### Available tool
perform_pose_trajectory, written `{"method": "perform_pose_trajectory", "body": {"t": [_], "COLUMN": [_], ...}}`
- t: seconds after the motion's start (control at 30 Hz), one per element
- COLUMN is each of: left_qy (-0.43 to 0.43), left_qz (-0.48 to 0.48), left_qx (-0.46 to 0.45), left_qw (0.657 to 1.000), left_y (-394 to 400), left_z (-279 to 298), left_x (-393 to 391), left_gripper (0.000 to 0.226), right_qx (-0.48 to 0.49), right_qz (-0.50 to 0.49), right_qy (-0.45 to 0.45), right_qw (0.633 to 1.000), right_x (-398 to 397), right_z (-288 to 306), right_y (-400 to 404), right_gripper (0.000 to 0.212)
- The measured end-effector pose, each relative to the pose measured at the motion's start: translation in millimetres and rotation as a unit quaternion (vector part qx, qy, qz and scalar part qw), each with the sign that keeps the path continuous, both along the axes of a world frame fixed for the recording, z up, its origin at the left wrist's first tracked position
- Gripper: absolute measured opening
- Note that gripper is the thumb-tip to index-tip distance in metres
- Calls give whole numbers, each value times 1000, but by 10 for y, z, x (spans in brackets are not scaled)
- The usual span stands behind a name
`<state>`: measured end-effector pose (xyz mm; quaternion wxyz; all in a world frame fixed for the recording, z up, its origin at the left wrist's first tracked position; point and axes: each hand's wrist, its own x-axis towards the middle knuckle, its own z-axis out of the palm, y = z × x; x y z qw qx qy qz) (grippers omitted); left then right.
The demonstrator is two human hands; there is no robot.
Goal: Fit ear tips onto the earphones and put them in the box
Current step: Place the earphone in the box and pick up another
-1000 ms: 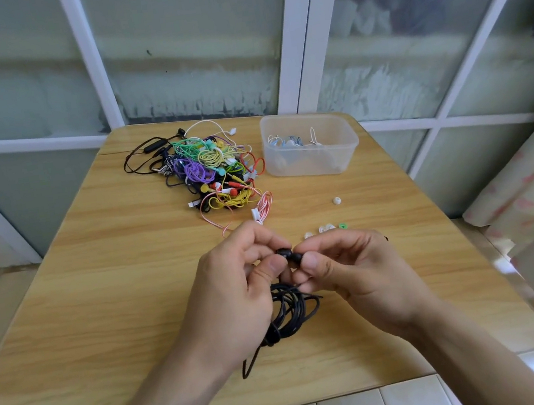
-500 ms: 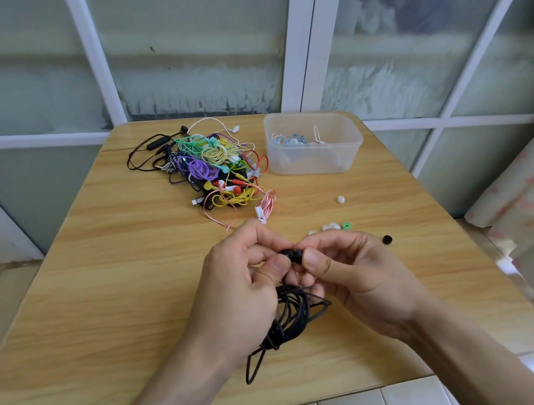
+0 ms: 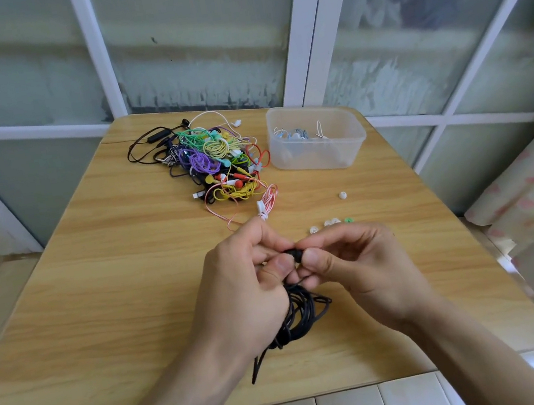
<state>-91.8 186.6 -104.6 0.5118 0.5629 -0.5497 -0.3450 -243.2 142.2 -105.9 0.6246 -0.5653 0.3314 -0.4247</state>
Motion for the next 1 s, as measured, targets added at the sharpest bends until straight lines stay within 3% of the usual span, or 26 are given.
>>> {"method": "perform_pose_trajectory", "body": {"t": [0.27, 0.37, 0.53, 1.0], "left_qy": [42, 2, -64, -90], "left_qz": [-18, 0, 53, 42], "left_qx": [10, -8, -35, -89], "left_qw": [999, 1000, 996, 991], "left_y": [9, -5, -25, -24], "left_z": [28, -1, -56, -80], "left_x": [-4, 15, 15, 1], "left_gripper": [29, 31, 29, 27], "right_qx": [74, 46, -83, -96], "right_qz": [30, 11, -22, -66], "right_qy": [-48, -21, 76, 88], "right_qw": [996, 999, 993, 989], "right_x": [-2, -27, -24, -25], "right_z": [-18, -16, 0, -20], "right_y": [-4, -11, 24, 35], "right_gripper": [12, 15, 16, 18]}}
